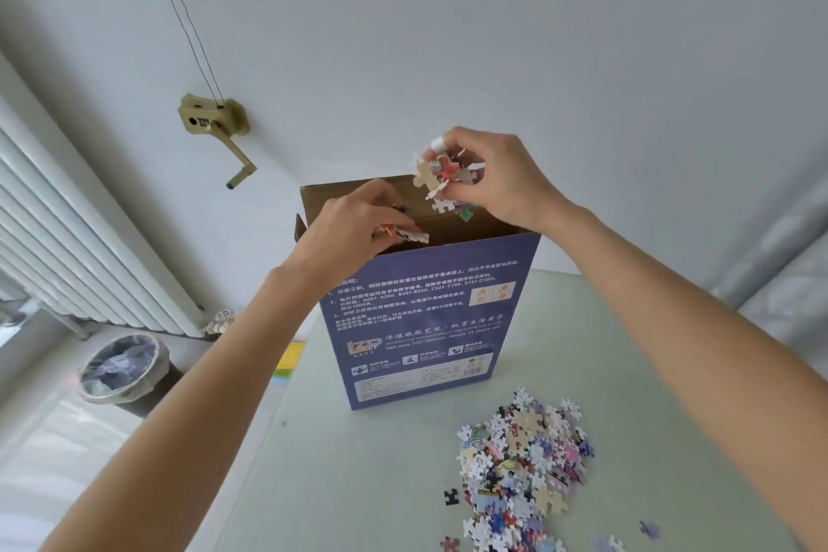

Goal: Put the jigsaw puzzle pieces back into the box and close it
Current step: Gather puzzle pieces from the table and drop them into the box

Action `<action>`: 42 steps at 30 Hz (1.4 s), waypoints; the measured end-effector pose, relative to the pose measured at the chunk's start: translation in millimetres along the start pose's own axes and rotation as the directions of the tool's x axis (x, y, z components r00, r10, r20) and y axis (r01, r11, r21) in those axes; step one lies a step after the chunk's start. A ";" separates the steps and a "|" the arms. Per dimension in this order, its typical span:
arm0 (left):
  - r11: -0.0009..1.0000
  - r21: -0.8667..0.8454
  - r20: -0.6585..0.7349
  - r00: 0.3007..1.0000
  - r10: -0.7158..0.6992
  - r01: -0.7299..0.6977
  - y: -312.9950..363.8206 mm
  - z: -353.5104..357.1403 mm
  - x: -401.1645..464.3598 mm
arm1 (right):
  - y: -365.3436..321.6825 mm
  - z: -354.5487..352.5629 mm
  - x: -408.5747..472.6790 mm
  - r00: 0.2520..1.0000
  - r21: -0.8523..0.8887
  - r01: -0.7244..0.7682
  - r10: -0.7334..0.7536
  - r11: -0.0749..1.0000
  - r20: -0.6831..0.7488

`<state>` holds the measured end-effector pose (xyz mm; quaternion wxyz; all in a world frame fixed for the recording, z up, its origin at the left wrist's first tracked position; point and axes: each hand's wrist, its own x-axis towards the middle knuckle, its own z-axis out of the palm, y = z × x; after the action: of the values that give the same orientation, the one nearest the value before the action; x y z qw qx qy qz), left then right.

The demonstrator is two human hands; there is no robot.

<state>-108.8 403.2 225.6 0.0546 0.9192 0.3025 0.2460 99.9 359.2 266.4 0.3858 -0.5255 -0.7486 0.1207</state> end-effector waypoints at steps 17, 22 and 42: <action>0.955 -0.100 0.105 0.957 -0.269 0.280 10.2 -7.9 -21.4 | 15.9 14.4 3.5 0.901 -0.363 0.178 -0.003 0.915 0.435; 0.970 -0.061 0.028 0.972 -0.235 0.236 12.7 -6.4 -26.7 | 8.8 15.0 5.1 0.885 -0.311 0.141 0.022 0.940 0.465; 0.994 -0.113 -0.383 0.923 -0.043 0.000 94.1 69.4 -122.5 | 1.2 47.7 -206.0 0.952 -0.149 -0.225 0.185 0.963 -0.244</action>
<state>-110.6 258.8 137.0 0.0476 0.8452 0.3034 0.4373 98.1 189.1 140.7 0.4067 -0.6428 -0.6483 0.0329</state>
